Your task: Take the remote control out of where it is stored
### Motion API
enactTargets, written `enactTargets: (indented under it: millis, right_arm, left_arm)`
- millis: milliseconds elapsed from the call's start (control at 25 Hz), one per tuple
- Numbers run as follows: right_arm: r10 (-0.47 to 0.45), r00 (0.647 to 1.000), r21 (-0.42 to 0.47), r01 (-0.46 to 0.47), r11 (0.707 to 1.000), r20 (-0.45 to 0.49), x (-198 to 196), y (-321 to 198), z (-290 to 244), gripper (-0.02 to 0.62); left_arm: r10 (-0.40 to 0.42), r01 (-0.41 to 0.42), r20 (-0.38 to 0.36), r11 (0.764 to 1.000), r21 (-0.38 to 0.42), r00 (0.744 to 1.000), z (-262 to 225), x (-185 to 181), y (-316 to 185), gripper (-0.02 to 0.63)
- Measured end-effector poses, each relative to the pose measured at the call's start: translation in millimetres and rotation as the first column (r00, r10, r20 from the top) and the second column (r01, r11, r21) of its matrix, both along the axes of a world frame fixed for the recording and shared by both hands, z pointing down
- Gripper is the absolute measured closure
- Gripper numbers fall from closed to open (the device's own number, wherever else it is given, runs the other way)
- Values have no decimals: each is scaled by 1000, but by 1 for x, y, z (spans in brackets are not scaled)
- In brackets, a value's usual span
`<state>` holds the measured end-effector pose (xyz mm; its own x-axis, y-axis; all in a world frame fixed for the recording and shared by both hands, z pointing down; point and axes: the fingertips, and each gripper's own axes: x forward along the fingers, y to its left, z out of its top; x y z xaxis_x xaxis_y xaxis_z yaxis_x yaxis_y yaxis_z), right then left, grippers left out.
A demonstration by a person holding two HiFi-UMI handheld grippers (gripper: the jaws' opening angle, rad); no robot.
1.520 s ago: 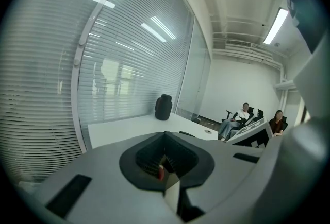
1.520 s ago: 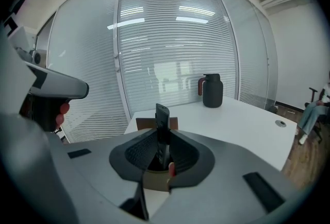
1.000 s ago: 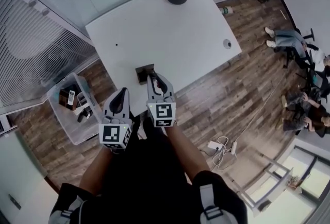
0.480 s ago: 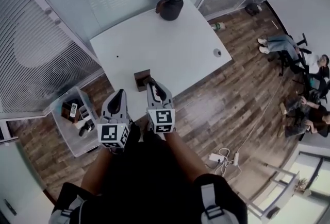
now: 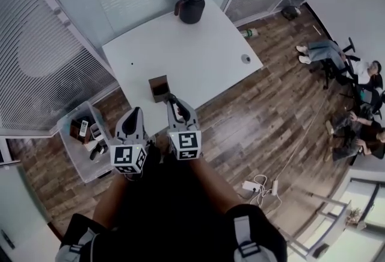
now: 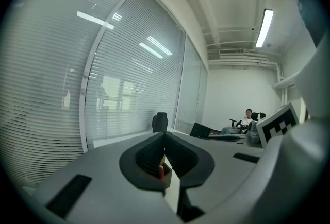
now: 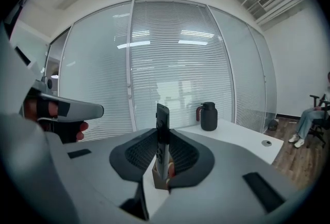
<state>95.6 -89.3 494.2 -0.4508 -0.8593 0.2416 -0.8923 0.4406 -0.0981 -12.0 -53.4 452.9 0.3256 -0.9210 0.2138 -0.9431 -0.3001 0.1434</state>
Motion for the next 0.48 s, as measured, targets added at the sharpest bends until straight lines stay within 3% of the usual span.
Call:
enactTargets:
  millis: [320,480]
  right_arm:
    - [-32,999,9,31,999,19,8,21,-6,525]
    - [-21,999,13,21,1000,38,6,40,-13,525]
  left_arm:
    - [-27,27,40,1000,6,999,-10,5,29,600]
    - [4,-5,26,1000,7,1000,-14,7,44,600]
